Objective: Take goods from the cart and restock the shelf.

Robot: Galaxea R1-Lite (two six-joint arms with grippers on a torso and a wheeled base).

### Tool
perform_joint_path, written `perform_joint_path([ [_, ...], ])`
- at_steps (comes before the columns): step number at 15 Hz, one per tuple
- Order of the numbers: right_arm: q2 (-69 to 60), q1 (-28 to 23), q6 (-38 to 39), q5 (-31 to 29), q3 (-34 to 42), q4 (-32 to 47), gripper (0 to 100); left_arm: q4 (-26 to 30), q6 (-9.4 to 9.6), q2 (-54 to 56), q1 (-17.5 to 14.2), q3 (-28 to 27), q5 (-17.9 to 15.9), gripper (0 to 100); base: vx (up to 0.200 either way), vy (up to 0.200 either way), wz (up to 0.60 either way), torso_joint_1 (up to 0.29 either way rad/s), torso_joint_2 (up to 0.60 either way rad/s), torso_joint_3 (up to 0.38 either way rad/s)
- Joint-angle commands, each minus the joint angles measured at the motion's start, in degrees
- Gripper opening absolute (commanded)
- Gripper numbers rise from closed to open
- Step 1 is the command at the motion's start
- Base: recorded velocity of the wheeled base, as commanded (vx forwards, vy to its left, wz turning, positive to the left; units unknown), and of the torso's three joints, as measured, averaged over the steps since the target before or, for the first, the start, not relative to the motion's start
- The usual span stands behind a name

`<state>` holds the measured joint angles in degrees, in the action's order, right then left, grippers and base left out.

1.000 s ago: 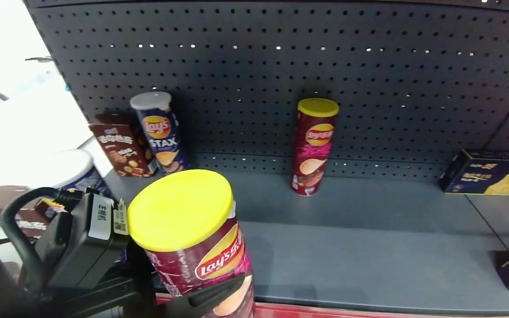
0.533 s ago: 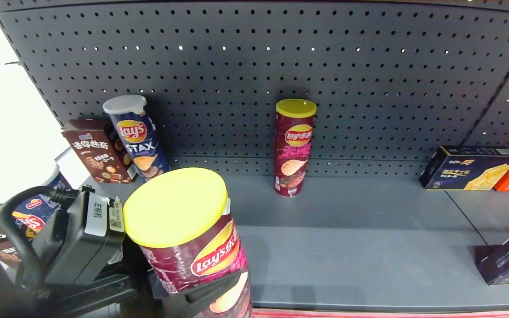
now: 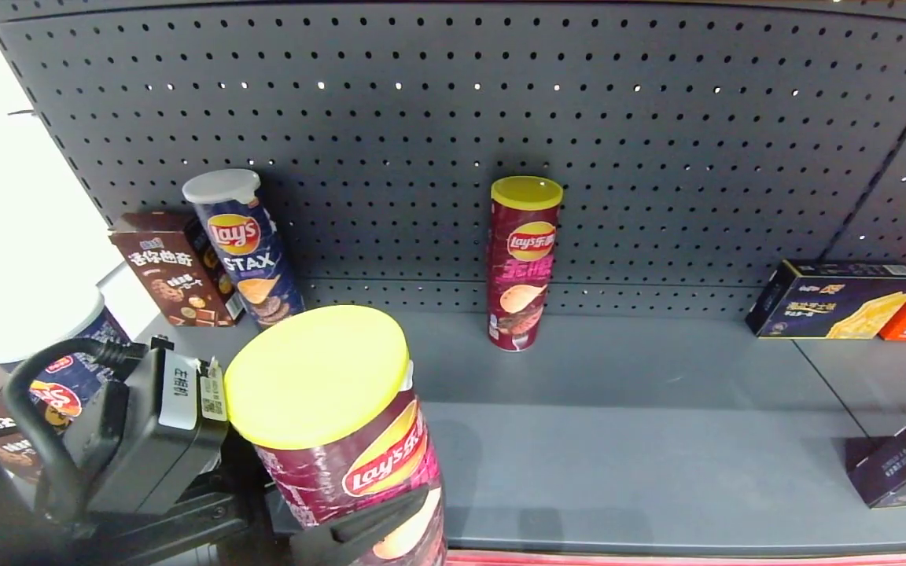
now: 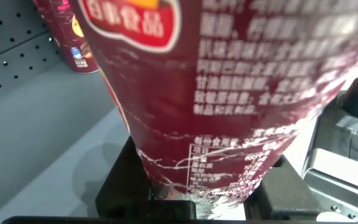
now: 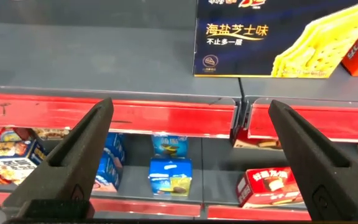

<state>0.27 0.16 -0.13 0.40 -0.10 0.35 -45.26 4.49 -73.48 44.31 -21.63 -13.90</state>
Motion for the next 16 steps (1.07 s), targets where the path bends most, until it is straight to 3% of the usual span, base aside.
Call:
perform_joint_path([
  [1,1.1,-0.6,0.0,0.7,-0.5,-0.1,100,0.0,0.26,-0.9,-0.6,0.0,0.2,0,0.0,0.0,0.0,0.0,0.0,0.0],
  [4,13.5,0.1,-0.7,6.5,-16.0,0.5,100,0.1,0.0,-1.1,-1.9,-0.9,-0.1,0,0.0,0.0,0.0,0.0,0.0,0.0],
  [7,28.2,6.3,-1.4,13.1,-30.6,0.8,100,0.0,-0.44,-1.7,-3.9,-0.2,-1.2,0,0.0,0.0,0.0,0.0,0.0,0.0],
  [11,46.7,17.1,-7.3,16.3,-36.9,-0.4,100,0.0,-0.36,-1.2,-6.7,0.4,-1.7,0,0.0,0.0,0.0,0.0,0.0,0.0],
  [13,53.0,17.7,-8.6,16.2,-37.3,-4.4,100,-0.2,-0.36,-1.2,-7.8,1.1,-3.4,0,0.0,0.0,0.0,0.0,0.0,0.0],
  [15,64.2,18.1,-9.4,17.8,-39.1,-17.8,100,-0.2,-0.36,-1.1,-9.6,1.7,-5.1,0,0.0,0.0,0.0,0.0,0.0,0.0],
  [16,67.4,18.0,-9.4,20.3,-40.5,-19.9,100,-0.2,-0.36,-1.1,-10.2,1.9,-5.4,0,0.0,0.0,0.0,0.0,0.0,0.0],
])
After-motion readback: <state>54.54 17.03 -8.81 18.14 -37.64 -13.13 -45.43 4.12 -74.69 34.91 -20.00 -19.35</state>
